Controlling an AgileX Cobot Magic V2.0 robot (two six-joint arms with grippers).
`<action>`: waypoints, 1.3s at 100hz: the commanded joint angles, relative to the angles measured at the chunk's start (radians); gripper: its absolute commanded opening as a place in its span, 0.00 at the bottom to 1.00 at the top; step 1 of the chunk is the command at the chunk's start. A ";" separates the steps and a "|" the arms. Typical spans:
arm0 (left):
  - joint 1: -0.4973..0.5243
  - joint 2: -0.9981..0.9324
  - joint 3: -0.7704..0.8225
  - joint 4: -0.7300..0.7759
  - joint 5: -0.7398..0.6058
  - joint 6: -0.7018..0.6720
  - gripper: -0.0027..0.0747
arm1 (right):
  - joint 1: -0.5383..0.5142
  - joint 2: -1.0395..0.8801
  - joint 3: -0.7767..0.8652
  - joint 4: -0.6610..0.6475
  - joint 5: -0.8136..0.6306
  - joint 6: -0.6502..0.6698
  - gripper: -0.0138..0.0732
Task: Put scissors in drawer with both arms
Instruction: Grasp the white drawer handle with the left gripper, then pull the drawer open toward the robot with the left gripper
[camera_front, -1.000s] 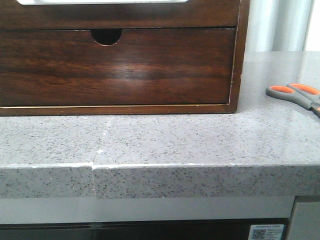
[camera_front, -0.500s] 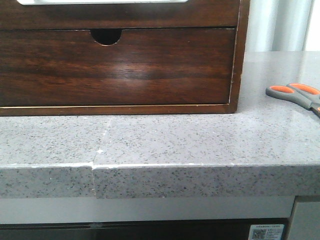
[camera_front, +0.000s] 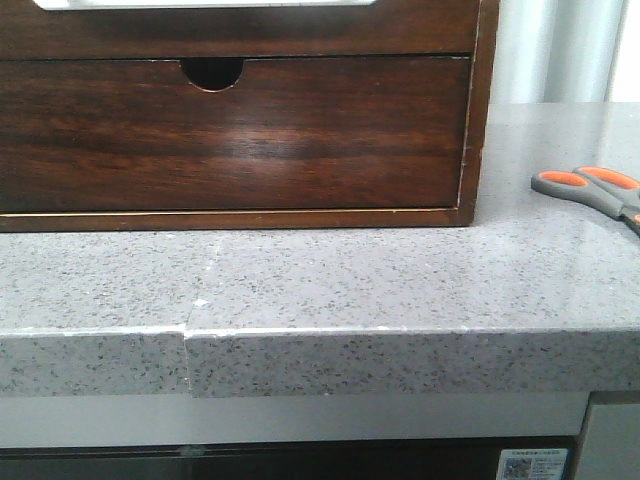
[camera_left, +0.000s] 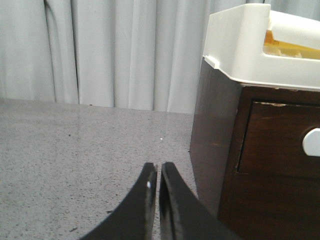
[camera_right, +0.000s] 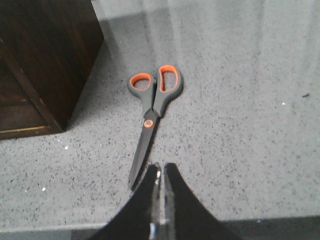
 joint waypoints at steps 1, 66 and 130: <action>-0.001 0.021 -0.037 0.032 -0.108 0.003 0.02 | -0.002 0.018 -0.033 0.004 -0.047 -0.003 0.11; -0.036 0.077 -0.058 0.272 -0.275 0.003 0.43 | -0.002 0.018 -0.033 0.004 -0.047 -0.003 0.11; -0.520 0.585 -0.290 1.104 -0.305 0.003 0.37 | -0.002 0.018 -0.033 0.004 -0.051 -0.003 0.11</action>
